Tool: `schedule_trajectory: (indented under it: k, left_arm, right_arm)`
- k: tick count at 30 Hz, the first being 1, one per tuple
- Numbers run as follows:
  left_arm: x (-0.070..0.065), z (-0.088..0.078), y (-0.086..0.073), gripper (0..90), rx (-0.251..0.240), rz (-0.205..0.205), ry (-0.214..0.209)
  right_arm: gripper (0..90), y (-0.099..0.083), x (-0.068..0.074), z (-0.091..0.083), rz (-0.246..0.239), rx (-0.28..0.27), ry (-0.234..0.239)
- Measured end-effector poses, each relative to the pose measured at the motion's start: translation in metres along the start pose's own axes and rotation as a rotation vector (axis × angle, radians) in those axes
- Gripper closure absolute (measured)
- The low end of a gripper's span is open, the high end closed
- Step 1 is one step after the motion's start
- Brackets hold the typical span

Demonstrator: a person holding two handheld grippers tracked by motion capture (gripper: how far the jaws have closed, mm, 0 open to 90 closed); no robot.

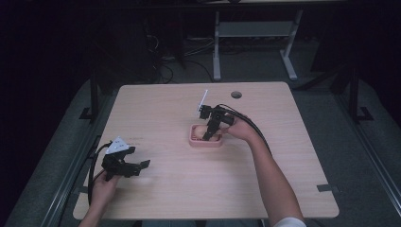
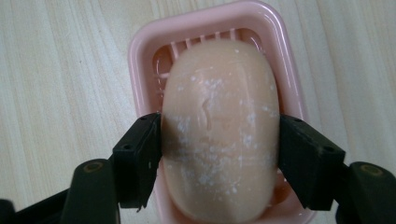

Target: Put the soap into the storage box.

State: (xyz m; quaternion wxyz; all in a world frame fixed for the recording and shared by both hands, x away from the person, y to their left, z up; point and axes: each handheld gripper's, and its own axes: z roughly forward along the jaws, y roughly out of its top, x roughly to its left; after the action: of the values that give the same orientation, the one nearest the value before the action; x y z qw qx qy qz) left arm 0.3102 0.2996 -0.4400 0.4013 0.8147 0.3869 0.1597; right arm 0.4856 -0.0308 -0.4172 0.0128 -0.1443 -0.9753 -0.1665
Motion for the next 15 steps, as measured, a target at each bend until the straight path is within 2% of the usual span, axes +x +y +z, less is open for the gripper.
schedule_trajectory:
  k: [4, 8, 12, 15]
  left_arm:
    - [0.000, 0.000, 0.000, 14.3, 0.002, 0.000, 0.001]
    - [0.000, 0.000, 0.000, 14.2, -0.001, -0.002, 0.000]
    - [0.000, 0.000, 0.000, 14.3, 0.001, -0.001, 0.001]
    - [0.000, 0.000, 0.000, 14.2, -0.001, 0.000, 0.001]
  right_arm:
    - [34.4, -0.001, -0.001, -0.002, 0.015, -0.012, 0.014]
    - [33.0, -0.003, -0.001, -0.004, 0.024, -0.017, 0.008]
    - [32.4, -0.004, -0.002, -0.008, 0.025, -0.051, 0.009]
    - [31.5, -0.006, -0.003, -0.011, 0.031, -0.058, 0.004]
